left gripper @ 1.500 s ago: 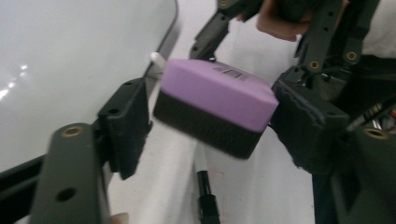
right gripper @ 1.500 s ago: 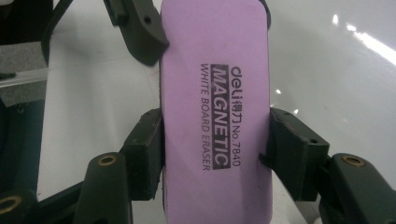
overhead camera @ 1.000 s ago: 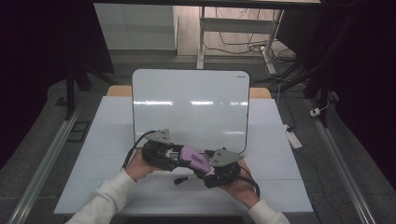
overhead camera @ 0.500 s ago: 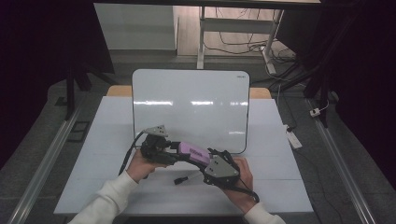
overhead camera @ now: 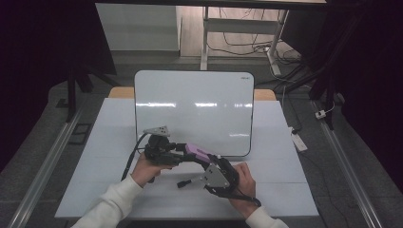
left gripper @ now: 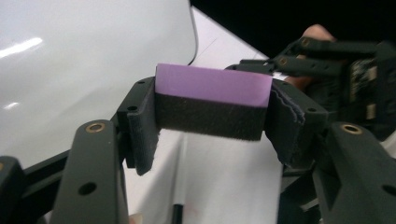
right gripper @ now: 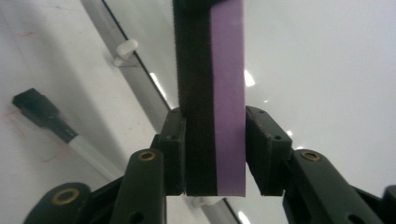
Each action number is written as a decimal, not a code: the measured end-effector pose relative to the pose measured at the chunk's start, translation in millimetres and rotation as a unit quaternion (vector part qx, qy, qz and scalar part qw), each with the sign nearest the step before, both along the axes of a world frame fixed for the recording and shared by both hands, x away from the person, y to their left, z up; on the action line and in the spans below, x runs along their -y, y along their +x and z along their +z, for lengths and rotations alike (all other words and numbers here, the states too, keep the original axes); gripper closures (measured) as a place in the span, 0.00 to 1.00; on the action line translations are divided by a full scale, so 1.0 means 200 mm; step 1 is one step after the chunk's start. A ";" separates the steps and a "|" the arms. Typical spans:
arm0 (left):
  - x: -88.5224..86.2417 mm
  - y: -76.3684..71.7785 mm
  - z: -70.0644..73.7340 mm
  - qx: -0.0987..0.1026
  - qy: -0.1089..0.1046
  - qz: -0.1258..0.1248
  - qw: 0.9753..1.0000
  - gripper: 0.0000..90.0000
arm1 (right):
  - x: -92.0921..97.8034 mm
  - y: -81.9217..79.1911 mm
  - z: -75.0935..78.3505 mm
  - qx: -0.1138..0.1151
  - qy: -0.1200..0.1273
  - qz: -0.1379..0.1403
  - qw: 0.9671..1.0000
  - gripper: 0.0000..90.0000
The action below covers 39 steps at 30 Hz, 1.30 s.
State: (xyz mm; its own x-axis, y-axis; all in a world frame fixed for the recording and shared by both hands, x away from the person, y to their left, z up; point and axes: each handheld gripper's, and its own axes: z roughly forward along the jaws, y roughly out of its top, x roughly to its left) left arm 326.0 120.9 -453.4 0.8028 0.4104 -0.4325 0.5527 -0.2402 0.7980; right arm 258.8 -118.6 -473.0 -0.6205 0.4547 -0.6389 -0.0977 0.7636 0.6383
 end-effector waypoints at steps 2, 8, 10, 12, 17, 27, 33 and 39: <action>-0.01 -0.01 0.01 0.006 -0.003 0.006 1.000 0.38 | 0.01 0.00 0.01 0.002 0.003 -0.008 1.000 0.70; -0.08 -0.09 0.04 0.052 0.022 0.047 0.997 0.22 | 0.15 0.08 0.06 -0.029 0.087 -0.079 0.993 0.70; -0.12 -0.13 0.04 0.070 0.041 0.061 0.995 0.21 | 0.23 0.12 0.08 -0.060 0.136 -0.123 0.981 0.70; -0.17 -0.17 0.03 0.083 0.061 0.076 0.992 0.20 | 0.30 0.18 0.08 -0.084 0.172 -0.164 0.968 0.70; -0.30 -0.27 -0.01 0.090 0.089 0.103 0.987 0.20 | 0.37 0.26 0.06 -0.109 0.205 -0.225 0.946 0.70; -0.54 -0.44 -0.10 0.088 0.108 0.154 0.978 0.19 | 0.36 0.34 0.00 -0.132 0.194 -0.259 0.937 0.68; -0.62 -0.47 -0.16 0.078 0.110 0.175 0.975 0.19 | 0.39 0.33 0.01 -0.138 0.205 -0.237 0.940 0.46; -0.65 -0.49 -0.18 0.081 0.112 0.177 0.974 0.19 | 0.51 0.26 0.03 -0.162 0.221 -0.161 0.948 0.36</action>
